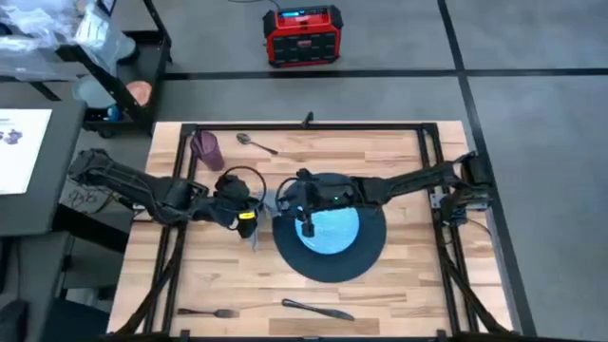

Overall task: Set table place
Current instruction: Fold the gray napkin

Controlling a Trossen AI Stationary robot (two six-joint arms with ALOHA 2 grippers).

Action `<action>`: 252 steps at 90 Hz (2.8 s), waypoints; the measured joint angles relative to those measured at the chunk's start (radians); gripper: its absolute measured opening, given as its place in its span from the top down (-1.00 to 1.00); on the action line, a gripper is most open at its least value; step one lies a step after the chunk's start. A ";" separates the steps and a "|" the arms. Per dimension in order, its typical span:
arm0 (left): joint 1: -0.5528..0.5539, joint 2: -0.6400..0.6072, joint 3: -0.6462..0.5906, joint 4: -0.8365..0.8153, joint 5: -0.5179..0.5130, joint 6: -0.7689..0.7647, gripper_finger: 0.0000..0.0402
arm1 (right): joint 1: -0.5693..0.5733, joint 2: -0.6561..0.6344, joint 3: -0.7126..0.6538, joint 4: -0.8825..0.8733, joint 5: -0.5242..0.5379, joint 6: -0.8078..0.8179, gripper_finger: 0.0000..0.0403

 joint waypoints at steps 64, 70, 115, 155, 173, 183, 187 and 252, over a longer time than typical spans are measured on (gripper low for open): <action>0.082 0.001 -0.001 0.125 0.032 0.097 1.00 | -0.041 0.052 0.072 -0.012 0.002 0.093 0.27; 0.091 0.001 -0.001 0.141 0.033 0.106 1.00 | -0.042 0.060 0.088 0.006 0.005 0.093 0.27; 0.107 0.001 -0.002 0.133 0.033 0.117 1.00 | -0.046 0.146 0.229 -0.252 0.033 0.116 0.32; 0.108 0.001 -0.002 0.127 0.032 0.120 1.00 | -0.043 0.135 0.294 -0.445 0.082 0.125 0.42; 0.108 0.001 -0.002 0.124 0.032 0.120 1.00 | -0.043 0.115 0.294 -0.483 0.098 0.132 0.48; 0.108 0.001 -0.002 0.127 0.032 0.119 1.00 | -0.043 0.114 0.294 -0.489 0.098 0.123 0.66; 0.108 0.001 -0.002 0.129 0.032 0.119 1.00 | -0.043 0.114 0.294 -0.497 0.097 0.115 0.79; 0.069 0.000 -0.002 0.071 -0.002 0.215 1.00 | -0.027 0.030 0.294 -0.647 0.169 0.087 1.00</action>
